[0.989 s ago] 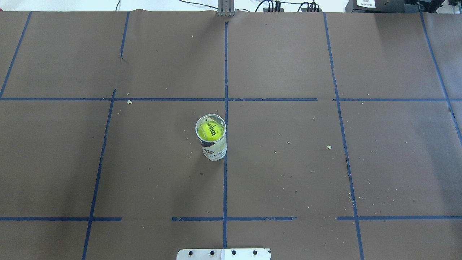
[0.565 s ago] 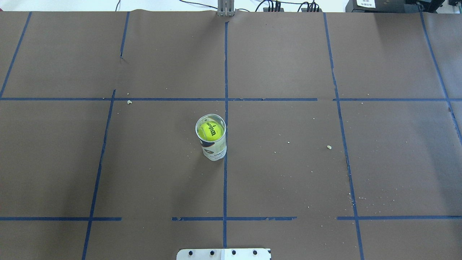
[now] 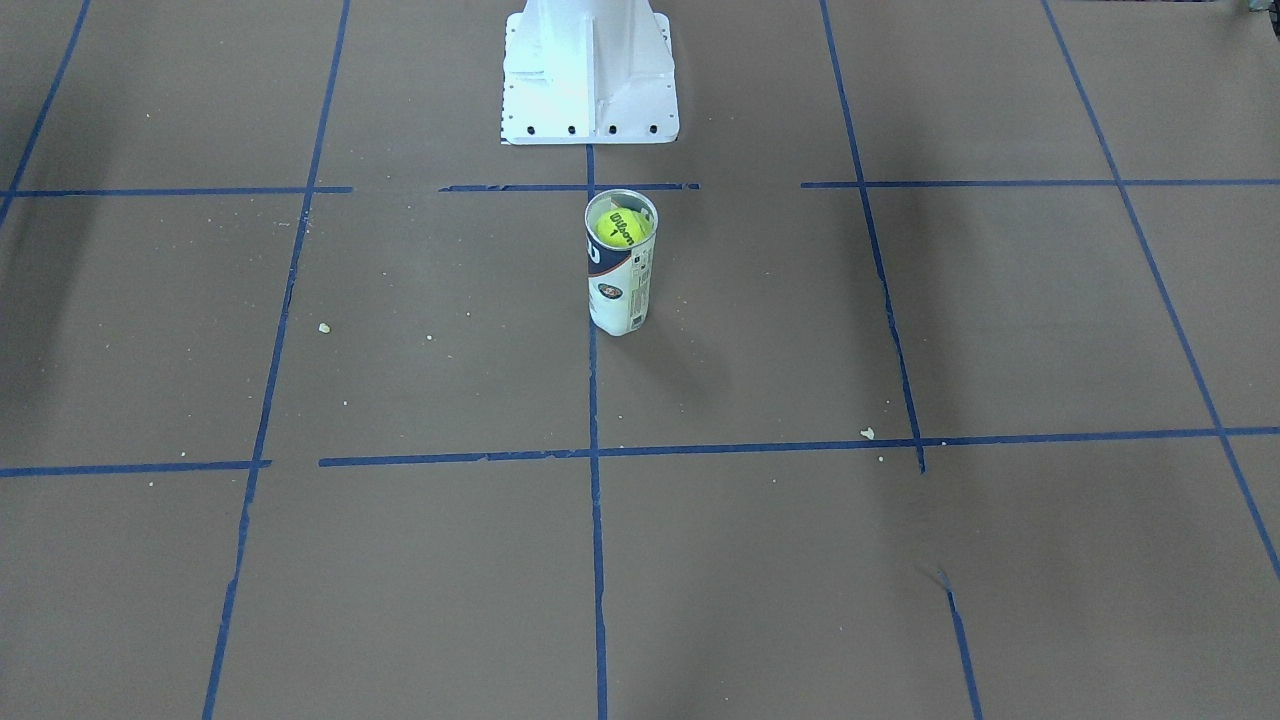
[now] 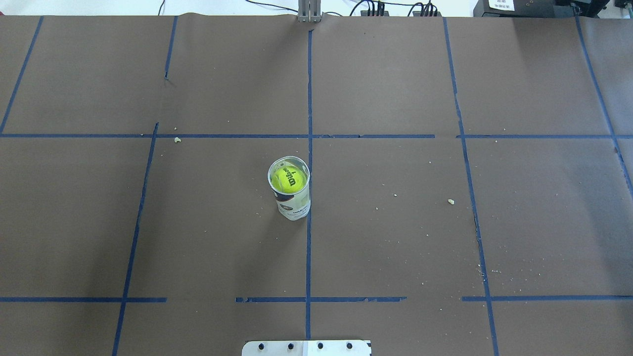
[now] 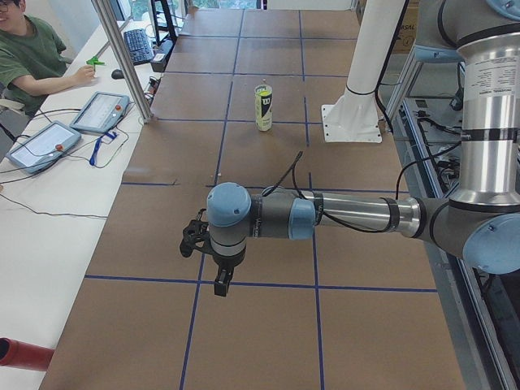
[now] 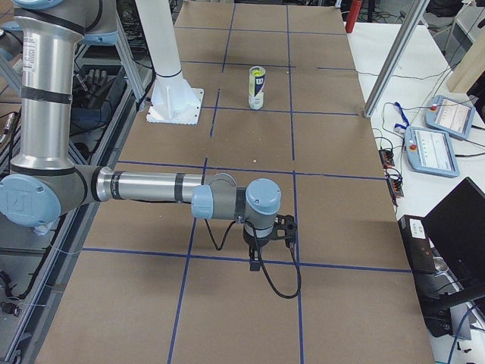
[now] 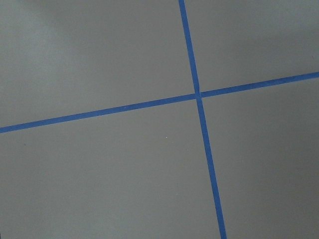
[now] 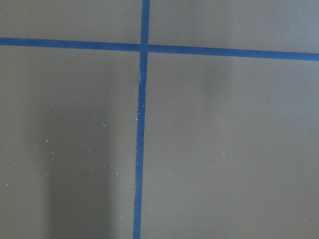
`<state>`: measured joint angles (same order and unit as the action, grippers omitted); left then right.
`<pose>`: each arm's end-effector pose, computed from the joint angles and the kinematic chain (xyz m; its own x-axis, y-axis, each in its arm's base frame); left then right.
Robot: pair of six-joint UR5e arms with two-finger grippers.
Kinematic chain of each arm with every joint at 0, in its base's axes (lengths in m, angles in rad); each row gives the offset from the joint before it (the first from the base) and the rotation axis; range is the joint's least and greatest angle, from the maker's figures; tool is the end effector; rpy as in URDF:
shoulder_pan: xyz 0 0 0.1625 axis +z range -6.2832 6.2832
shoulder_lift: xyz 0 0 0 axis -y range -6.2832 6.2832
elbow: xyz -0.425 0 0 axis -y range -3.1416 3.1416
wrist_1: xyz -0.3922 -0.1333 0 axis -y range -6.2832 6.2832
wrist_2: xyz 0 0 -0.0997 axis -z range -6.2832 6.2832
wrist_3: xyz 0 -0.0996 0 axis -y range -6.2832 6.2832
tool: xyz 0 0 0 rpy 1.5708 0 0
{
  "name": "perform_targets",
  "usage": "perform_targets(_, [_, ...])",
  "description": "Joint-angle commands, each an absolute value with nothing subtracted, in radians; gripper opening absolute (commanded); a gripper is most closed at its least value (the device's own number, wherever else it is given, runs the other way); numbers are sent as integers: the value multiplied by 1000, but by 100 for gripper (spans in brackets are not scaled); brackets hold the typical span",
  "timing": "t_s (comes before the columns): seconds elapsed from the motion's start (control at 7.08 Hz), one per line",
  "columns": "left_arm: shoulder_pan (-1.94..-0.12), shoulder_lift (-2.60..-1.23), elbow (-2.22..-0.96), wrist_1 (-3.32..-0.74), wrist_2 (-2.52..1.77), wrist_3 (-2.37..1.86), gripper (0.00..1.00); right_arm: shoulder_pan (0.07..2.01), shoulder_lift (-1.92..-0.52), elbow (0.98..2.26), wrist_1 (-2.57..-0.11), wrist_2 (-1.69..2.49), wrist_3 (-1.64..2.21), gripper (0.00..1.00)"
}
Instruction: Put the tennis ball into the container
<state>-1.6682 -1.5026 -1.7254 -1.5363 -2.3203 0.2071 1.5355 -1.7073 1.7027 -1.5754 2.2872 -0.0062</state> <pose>-0.1104 -0.4566 0.6203 0.7363 0.1691 -0.6552 -0.0555 0.9801 0.1907 0.0526 -0.4355 0.6614 0.7537 -0.0268 0.6567 0.0400 0.9992 -0.0051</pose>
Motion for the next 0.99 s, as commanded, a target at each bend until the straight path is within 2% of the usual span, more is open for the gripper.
perform_targets(0.0, [-1667, -1502, -1724, -1536, -2321, 207, 100, 1536, -1706, 1703, -1575, 2287, -6, 100])
perform_targets(0.85, [-1666, -1502, -1733, -1537, -2321, 206, 100, 1536, -1707, 1703, -1575, 2287, -6, 100])
